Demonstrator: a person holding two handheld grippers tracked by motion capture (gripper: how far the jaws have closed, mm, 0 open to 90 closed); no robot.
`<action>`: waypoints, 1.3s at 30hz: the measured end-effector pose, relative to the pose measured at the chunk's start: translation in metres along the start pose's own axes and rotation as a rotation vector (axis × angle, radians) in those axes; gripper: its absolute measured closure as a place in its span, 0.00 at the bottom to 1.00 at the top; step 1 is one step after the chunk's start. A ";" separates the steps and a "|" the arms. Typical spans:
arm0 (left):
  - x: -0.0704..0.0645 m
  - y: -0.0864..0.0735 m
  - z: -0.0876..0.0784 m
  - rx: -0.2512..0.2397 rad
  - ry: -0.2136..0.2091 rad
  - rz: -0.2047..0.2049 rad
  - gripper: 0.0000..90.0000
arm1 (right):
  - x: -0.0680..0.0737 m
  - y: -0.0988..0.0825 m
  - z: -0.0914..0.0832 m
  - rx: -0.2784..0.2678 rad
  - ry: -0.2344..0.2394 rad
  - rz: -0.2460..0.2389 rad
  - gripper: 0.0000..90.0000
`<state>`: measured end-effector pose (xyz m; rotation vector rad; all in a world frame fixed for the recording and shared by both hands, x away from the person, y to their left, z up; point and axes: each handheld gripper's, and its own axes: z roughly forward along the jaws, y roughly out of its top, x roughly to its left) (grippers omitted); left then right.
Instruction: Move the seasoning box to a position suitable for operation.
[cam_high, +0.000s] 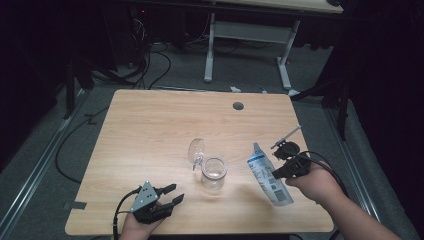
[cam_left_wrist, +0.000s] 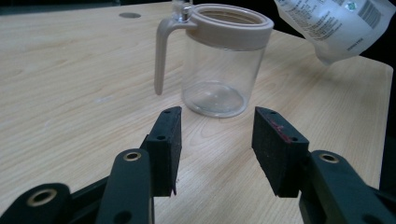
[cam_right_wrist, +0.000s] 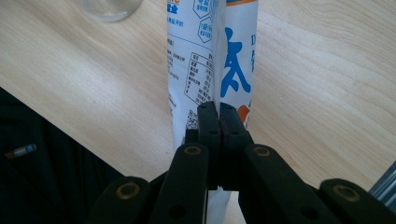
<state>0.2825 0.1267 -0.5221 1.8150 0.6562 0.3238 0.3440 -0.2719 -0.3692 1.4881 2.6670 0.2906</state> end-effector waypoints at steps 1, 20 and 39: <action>-0.001 0.000 0.001 0.003 -0.002 0.006 0.58 | 0.000 0.000 0.000 0.010 0.003 -0.005 1.00; -0.048 0.019 0.050 0.042 -0.066 0.127 0.50 | 0.015 0.001 -0.014 0.007 -0.005 -0.033 1.00; -0.081 0.030 0.105 0.036 -0.135 0.155 0.47 | 0.037 0.012 -0.021 -0.001 0.004 -0.042 1.00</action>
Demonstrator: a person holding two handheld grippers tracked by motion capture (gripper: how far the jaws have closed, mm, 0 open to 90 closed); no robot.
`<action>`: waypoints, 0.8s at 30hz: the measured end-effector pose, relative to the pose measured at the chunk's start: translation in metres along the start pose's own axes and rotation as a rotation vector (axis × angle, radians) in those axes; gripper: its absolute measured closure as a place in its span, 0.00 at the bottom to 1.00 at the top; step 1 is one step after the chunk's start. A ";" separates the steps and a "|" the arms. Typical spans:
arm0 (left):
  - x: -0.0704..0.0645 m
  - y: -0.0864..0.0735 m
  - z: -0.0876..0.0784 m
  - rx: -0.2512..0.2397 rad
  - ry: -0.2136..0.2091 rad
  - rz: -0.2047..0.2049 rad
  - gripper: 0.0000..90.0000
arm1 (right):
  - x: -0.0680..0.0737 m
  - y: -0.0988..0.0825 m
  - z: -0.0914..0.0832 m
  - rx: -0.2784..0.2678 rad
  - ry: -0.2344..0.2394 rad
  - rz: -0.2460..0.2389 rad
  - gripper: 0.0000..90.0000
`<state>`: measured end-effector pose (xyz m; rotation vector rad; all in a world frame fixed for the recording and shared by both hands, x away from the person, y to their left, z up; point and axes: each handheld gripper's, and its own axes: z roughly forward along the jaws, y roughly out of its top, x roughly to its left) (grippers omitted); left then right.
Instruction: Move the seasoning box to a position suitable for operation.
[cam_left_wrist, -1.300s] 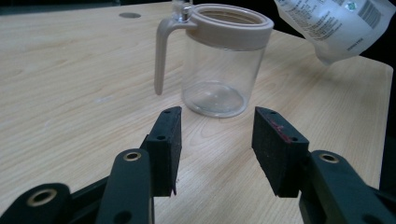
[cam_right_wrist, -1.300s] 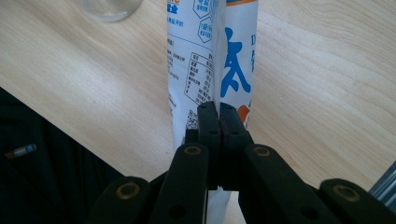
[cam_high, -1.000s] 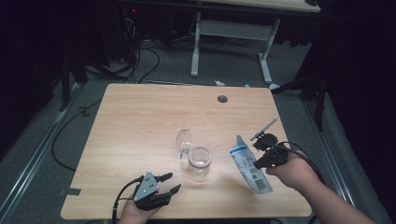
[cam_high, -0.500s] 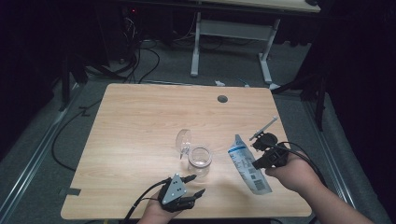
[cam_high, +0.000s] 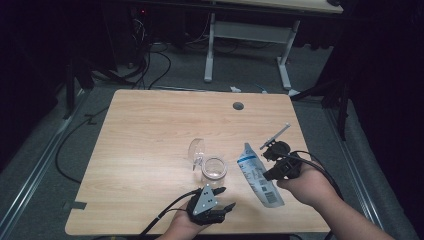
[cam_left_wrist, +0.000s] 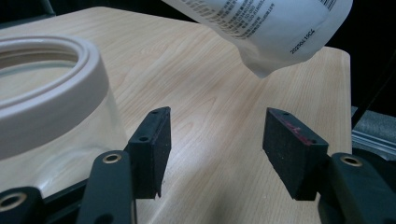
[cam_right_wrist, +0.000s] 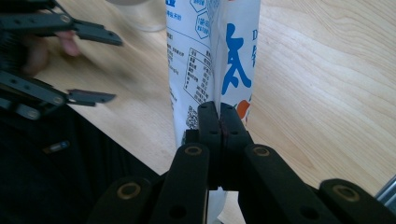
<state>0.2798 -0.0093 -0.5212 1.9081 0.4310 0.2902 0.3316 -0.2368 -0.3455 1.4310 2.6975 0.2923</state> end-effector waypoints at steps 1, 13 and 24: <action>0.000 0.000 0.000 0.000 0.000 0.000 0.47 | 0.000 0.000 0.000 0.000 0.000 0.000 1.00; -0.009 0.005 0.013 -0.001 -0.031 0.029 0.41 | 0.021 0.010 -0.015 -0.019 0.002 -0.029 1.00; -0.019 0.009 0.023 -0.013 -0.047 0.058 0.36 | 0.043 0.020 -0.016 -0.021 0.029 -0.064 1.00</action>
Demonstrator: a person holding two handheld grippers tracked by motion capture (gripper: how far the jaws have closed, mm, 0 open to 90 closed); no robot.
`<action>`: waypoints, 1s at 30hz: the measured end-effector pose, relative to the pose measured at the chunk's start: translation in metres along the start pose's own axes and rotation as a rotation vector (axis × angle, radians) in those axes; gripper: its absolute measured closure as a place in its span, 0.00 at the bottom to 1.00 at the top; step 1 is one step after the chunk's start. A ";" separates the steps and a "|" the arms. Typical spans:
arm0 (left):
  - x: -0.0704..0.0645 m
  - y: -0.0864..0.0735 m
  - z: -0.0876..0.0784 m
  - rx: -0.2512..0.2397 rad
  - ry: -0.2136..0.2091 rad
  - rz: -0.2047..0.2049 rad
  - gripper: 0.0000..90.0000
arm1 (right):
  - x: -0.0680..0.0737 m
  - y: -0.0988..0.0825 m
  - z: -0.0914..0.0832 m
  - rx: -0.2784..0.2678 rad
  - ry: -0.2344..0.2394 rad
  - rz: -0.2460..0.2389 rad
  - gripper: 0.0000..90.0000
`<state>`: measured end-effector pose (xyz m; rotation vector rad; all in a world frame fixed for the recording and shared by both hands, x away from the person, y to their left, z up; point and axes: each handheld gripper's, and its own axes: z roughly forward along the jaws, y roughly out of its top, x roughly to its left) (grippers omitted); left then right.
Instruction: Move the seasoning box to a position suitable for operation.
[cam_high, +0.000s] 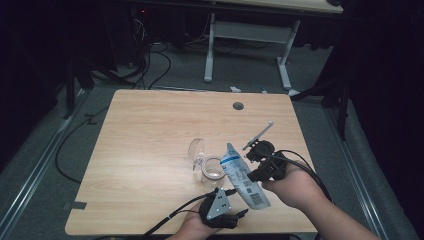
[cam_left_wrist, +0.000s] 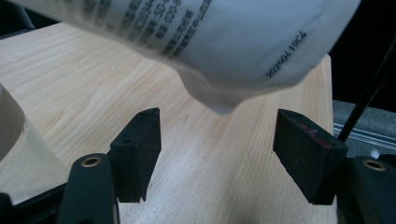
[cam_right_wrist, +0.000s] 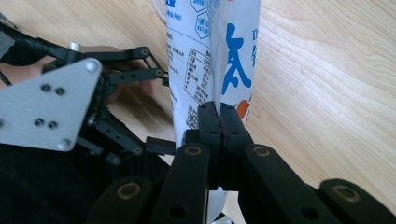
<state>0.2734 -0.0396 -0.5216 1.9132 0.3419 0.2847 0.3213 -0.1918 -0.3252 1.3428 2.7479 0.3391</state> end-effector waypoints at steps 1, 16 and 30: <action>0.000 0.000 0.001 -0.005 0.003 -0.004 0.35 | 0.002 0.001 0.000 0.002 0.003 0.008 1.00; -0.007 0.008 0.008 -0.036 0.054 0.026 0.45 | 0.004 0.006 0.003 -0.004 0.025 -0.011 1.00; -0.013 0.012 0.004 -0.020 0.072 0.015 0.61 | 0.003 0.009 0.007 0.001 0.020 -0.022 1.00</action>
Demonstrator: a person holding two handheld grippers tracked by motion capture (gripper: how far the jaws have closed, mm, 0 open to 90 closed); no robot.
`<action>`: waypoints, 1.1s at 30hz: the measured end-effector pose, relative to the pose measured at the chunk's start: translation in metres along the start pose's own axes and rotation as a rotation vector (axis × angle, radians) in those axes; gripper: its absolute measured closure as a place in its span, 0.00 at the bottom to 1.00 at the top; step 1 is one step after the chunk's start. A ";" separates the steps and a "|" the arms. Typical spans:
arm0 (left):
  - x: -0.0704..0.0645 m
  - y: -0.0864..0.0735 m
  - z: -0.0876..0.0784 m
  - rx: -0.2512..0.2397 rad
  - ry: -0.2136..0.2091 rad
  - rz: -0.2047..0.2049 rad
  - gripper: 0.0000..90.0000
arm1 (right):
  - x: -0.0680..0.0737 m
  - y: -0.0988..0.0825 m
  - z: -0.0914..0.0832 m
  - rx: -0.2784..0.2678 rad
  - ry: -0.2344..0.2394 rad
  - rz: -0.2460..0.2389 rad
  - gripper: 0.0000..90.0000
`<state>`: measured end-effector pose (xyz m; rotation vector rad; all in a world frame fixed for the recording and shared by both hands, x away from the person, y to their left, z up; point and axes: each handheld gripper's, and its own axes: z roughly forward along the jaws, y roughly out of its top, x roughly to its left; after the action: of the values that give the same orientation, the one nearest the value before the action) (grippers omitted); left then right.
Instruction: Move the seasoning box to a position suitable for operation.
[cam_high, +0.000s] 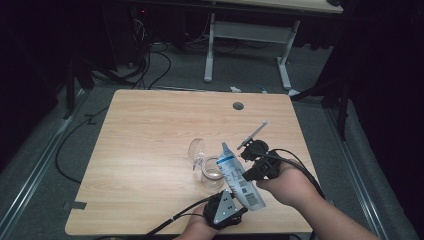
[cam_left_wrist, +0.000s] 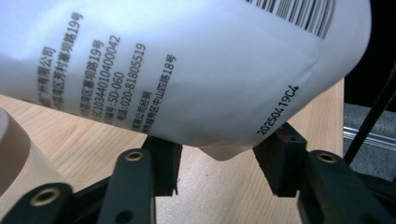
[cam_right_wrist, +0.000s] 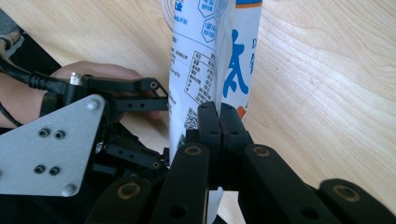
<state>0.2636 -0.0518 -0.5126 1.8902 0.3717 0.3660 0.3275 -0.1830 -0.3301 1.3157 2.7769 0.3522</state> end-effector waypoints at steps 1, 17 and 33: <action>0.000 0.000 0.000 -0.003 0.002 -0.004 0.62 | 0.000 0.000 0.000 -0.003 -0.002 -0.003 1.00; -0.005 0.005 -0.006 -0.012 0.029 -0.030 0.67 | 0.002 0.011 0.003 -0.019 -0.020 -0.025 1.00; -0.004 0.008 -0.008 -0.009 0.027 -0.039 0.68 | 0.002 0.019 0.008 -0.014 -0.023 -0.041 1.00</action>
<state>0.2575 -0.0492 -0.5025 1.8679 0.4239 0.3673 0.3419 -0.1688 -0.3334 1.2501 2.7724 0.3515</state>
